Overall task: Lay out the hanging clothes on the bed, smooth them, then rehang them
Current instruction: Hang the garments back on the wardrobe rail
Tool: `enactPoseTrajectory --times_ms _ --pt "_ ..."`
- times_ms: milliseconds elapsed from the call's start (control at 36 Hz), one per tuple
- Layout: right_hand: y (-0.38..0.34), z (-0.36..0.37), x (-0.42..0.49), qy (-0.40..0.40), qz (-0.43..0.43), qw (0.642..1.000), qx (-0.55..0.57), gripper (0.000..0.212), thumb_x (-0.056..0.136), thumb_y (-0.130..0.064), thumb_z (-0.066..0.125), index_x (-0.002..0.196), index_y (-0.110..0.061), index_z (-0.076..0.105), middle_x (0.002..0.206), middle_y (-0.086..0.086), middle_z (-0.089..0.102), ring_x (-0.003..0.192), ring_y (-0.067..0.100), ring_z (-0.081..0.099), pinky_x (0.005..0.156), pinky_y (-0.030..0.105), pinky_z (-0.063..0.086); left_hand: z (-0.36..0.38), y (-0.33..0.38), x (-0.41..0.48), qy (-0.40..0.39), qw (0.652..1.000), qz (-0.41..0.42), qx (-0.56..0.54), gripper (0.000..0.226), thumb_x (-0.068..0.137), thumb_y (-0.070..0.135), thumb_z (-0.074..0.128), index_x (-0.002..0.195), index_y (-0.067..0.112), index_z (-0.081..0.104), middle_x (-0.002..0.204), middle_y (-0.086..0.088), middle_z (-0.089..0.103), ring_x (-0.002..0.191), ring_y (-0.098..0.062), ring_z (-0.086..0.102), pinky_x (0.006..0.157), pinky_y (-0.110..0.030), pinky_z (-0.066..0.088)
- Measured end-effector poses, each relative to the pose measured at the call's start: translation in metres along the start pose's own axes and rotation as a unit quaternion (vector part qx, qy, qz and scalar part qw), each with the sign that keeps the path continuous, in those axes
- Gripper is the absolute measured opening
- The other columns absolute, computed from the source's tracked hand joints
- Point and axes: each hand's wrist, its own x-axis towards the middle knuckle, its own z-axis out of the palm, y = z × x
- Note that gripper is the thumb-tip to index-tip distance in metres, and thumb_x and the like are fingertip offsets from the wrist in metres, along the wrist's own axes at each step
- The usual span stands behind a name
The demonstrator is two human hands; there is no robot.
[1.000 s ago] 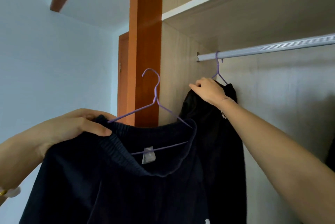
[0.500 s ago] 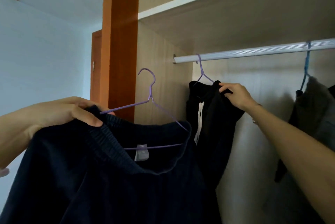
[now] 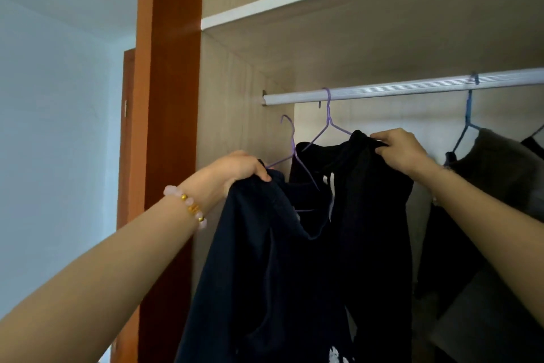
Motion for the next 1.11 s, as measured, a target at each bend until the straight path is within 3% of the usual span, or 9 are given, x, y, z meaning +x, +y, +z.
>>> enactPoseTrajectory --times_ms 56,111,222,417,500,639,722,833,1111 --pt "0.006 -0.010 -0.006 0.012 0.003 1.000 -0.025 0.039 0.089 -0.001 0.045 0.122 -0.013 0.062 0.121 0.013 0.064 0.111 0.034 0.058 0.098 0.039 0.046 0.005 0.009 0.016 -0.028 0.999 -0.007 -0.020 0.006 0.080 -0.003 0.060 0.085 -0.002 0.064 0.090 -0.021 0.064 0.079 -0.034 0.061 0.075 -0.041 0.053" --pt "0.014 -0.021 -0.012 0.023 0.009 0.998 -0.049 0.039 0.088 -0.001 0.044 0.119 -0.015 0.064 0.116 0.014 0.065 0.105 0.035 0.059 0.093 0.039 0.048 0.007 0.017 0.031 -0.064 0.997 -0.019 -0.032 0.008 0.084 -0.002 0.055 0.087 -0.004 0.062 0.089 -0.020 0.064 0.072 -0.033 0.064 0.064 -0.037 0.057" --pt "0.027 -0.043 -0.025 0.018 0.023 0.997 -0.076 0.037 0.089 0.001 0.044 0.116 -0.013 0.064 0.113 0.017 0.065 0.105 0.037 0.058 0.094 0.044 0.047 0.004 0.038 0.049 -0.102 0.994 -0.037 -0.025 0.019 0.091 0.000 0.046 0.078 -0.004 0.059 0.056 -0.014 0.068 0.041 -0.023 0.064 0.038 -0.028 0.053" --pt "0.035 -0.070 -0.045 0.000 0.030 0.995 -0.097 0.036 0.092 0.003 0.042 0.122 -0.006 0.059 0.116 0.022 0.063 0.108 0.038 0.057 0.097 0.050 0.044 -0.007 0.046 0.073 -0.096 0.993 -0.055 0.030 0.013 0.091 0.002 0.050 0.088 -0.007 0.059 0.072 -0.017 0.066 0.056 -0.031 0.065 0.036 -0.032 0.052" --pt "0.034 -0.071 -0.047 0.004 0.017 0.993 -0.115 0.034 0.091 0.002 0.045 0.120 -0.007 0.061 0.116 0.021 0.064 0.109 0.038 0.057 0.096 0.052 0.044 -0.005 0.040 0.085 -0.099 0.992 -0.071 0.042 0.018 0.093 0.001 0.048 0.080 -0.006 0.058 0.054 -0.016 0.068 0.044 -0.028 0.065 0.037 -0.032 0.052" --pt "0.034 -0.073 -0.049 -0.006 0.014 0.992 -0.124 0.036 0.092 0.001 0.046 0.122 -0.014 0.061 0.114 0.017 0.066 0.107 0.035 0.059 0.096 0.049 0.045 0.001 0.053 0.095 -0.054 0.993 -0.056 0.085 0.015 0.090 0.003 0.053 0.078 -0.005 0.056 0.065 -0.015 0.066 0.068 -0.031 0.056 0.068 -0.037 0.054" --pt "0.035 -0.074 -0.052 -0.002 0.002 0.990 -0.138 0.035 0.091 -0.002 0.048 0.117 -0.020 0.062 0.112 0.011 0.068 0.104 0.032 0.061 0.092 0.048 0.048 0.002 0.065 0.104 -0.008 0.994 -0.022 0.104 0.021 0.091 0.003 0.052 0.105 -0.011 0.056 0.088 -0.015 0.060 0.088 -0.031 0.056 0.094 -0.041 0.046" --pt "0.034 -0.079 -0.058 0.006 -0.005 0.990 -0.141 0.036 0.091 -0.002 0.048 0.118 -0.020 0.063 0.110 0.008 0.069 0.101 0.027 0.063 0.090 0.043 0.049 0.008 0.079 0.119 0.034 0.997 0.044 0.055 0.040 0.086 -0.004 0.054 0.125 -0.011 0.048 0.111 -0.021 0.059 0.111 -0.034 0.055 0.098 -0.041 0.046" --pt "0.032 -0.072 -0.062 0.036 -0.005 0.983 -0.178 0.036 0.089 -0.004 0.048 0.117 -0.022 0.064 0.105 0.010 0.070 0.098 0.029 0.064 0.085 0.040 0.052 0.015 0.063 0.109 0.041 0.992 0.104 -0.059 0.035 0.080 -0.011 0.054 0.115 -0.007 0.053 0.095 -0.019 0.057 0.085 -0.033 0.059 0.061 -0.038 0.051"
